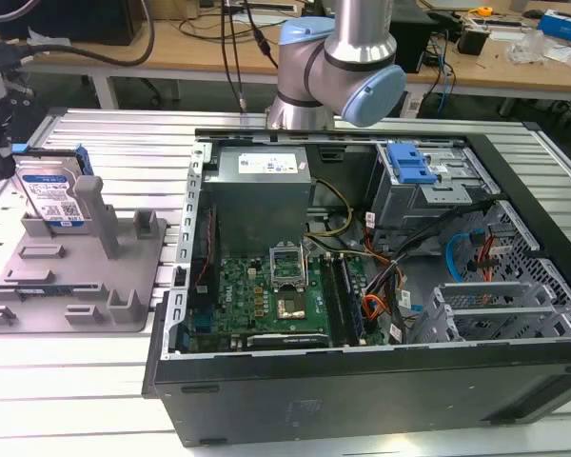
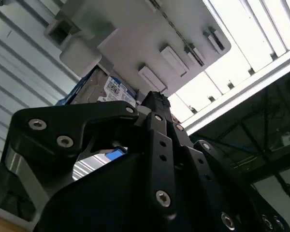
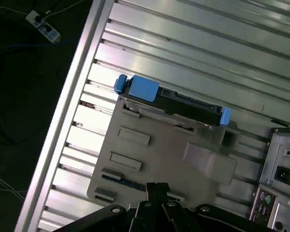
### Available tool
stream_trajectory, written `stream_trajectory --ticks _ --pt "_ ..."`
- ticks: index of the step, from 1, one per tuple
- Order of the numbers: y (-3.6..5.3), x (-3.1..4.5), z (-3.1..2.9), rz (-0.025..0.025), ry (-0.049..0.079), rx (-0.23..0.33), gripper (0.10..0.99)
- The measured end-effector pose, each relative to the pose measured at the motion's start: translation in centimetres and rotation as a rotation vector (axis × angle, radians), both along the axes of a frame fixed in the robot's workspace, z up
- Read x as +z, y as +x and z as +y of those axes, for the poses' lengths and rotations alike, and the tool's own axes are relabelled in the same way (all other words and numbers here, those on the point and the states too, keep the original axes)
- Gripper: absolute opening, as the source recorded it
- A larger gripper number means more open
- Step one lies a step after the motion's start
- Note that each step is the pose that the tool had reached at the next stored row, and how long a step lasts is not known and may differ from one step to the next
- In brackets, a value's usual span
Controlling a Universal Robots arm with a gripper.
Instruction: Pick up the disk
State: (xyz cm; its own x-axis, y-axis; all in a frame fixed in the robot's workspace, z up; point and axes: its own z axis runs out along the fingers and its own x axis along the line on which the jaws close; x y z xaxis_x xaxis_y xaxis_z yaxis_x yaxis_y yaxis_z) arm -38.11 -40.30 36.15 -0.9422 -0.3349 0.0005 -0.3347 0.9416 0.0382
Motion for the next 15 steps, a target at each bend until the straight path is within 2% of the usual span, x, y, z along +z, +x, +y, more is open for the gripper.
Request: stream_trajectory --ticks 3,5,7,13,15 --pt "0.0 -0.03 0.0 0.0 0.0 0.076 0.114" --pt "0.0 -0.06 0.0 0.0 0.0 0.133 0.235" --pt "0.0 -0.13 0.0 0.0 0.0 0.236 0.482" --pt "0.0 -0.33 0.0 0.0 0.0 0.456 0.482" --pt "0.0 -0.36 0.0 0.0001 0.0 0.492 0.482"
